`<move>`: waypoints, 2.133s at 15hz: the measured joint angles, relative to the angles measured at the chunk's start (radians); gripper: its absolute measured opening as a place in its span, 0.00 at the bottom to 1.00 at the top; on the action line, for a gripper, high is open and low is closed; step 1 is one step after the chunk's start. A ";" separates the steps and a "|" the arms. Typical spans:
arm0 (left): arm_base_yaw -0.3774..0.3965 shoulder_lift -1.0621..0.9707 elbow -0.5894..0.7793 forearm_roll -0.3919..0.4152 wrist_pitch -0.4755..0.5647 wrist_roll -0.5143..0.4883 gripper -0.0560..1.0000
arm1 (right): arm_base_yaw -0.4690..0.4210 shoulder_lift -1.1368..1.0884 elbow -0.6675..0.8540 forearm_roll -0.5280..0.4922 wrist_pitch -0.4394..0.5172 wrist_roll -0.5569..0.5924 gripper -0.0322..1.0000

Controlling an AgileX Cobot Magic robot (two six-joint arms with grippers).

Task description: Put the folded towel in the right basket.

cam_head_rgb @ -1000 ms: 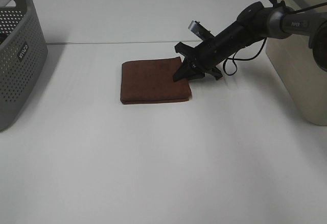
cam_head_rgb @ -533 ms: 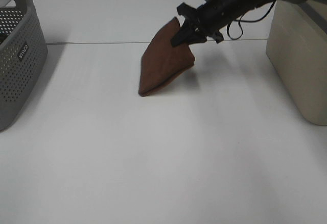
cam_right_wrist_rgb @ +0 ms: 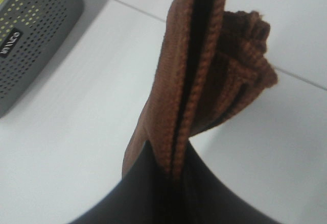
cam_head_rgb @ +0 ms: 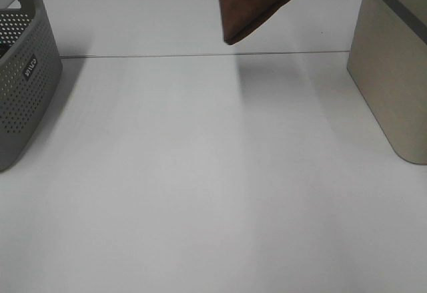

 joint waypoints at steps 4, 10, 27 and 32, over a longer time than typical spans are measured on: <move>0.000 0.000 0.000 0.000 0.000 0.000 0.98 | -0.128 -0.109 -0.001 -0.073 0.004 0.069 0.10; 0.000 0.000 0.000 0.000 0.000 0.000 0.98 | -0.429 -0.196 0.003 -0.111 0.004 0.121 0.10; 0.000 0.000 0.000 0.000 0.000 0.000 0.98 | -0.466 -0.066 0.231 -0.223 0.003 0.252 0.80; 0.000 0.000 0.000 0.000 0.000 0.000 0.98 | -0.362 -0.185 0.231 -0.164 0.003 0.251 0.80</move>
